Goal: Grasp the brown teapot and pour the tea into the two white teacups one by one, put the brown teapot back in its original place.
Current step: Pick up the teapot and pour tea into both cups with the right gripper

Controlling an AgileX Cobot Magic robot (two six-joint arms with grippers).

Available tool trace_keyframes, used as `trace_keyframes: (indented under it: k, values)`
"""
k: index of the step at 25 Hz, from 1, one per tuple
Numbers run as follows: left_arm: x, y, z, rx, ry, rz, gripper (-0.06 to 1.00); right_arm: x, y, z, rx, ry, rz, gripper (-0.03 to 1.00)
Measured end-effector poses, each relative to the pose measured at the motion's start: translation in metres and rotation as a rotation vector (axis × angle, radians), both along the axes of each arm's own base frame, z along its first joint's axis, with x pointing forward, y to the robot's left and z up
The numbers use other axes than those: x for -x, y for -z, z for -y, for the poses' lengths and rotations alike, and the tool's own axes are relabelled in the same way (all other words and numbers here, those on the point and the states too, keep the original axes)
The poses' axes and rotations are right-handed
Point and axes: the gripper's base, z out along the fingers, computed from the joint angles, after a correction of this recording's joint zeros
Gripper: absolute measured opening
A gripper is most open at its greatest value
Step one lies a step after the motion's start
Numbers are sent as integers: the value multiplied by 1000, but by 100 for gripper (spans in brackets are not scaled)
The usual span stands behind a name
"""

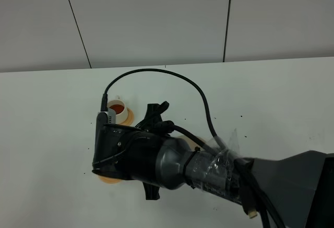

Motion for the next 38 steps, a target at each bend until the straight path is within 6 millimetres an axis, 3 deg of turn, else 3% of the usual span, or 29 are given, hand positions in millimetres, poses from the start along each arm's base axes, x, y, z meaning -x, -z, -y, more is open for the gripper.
trace_keyframes:
  k: [26,38]
  values:
    - [0,0,0,0,0,0,23,-3,-8,-4,50,-74,132,10]
    - [0,0,0,0,0,0,23,-6,11,-3,140,-48,157,10]
